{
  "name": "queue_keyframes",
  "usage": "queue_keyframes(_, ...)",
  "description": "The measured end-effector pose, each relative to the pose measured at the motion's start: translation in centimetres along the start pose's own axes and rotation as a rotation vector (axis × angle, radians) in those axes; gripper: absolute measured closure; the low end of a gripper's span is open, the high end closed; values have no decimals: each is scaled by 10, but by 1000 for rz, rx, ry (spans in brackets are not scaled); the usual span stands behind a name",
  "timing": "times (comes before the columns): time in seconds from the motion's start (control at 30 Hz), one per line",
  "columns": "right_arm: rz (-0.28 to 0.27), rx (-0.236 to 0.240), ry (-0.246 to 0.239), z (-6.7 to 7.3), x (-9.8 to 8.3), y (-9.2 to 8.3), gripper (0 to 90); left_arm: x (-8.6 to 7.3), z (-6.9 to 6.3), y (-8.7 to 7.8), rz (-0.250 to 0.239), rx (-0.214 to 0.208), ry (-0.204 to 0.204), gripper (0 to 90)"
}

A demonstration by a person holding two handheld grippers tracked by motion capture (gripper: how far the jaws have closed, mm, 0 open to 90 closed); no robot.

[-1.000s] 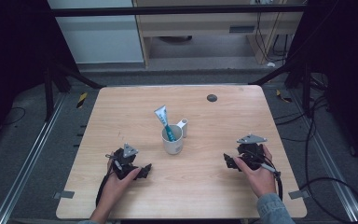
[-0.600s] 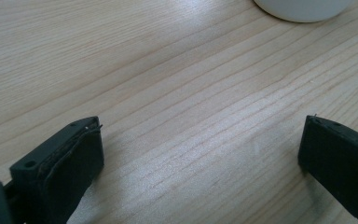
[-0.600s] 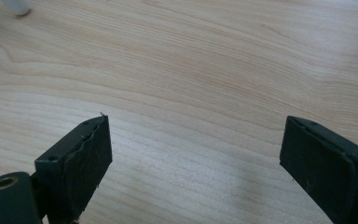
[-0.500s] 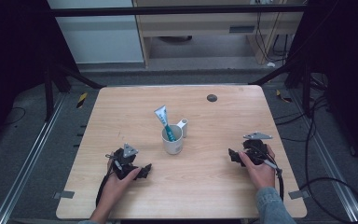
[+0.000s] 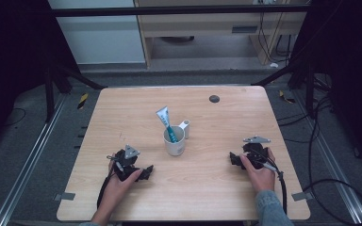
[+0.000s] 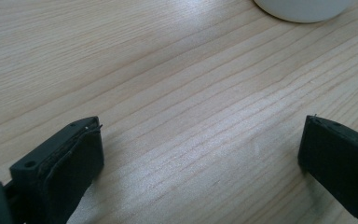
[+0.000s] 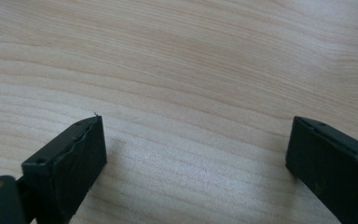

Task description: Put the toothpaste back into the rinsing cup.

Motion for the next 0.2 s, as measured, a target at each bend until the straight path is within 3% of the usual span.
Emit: queue_keyframes(0.2, 10, -23, 23, -3, 0, 1, 3, 0, 0, 0, 0, 0, 0, 0)
Point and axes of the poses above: each handheld gripper's, and its own axes: y roughly forward along the jaws, x roughly out of its top, z roughly to its left, the point moved 7 cm from there along y, roughly forward along the jaws, and after that the axes turned 6 degrees about -z, right-handed, at the moved point
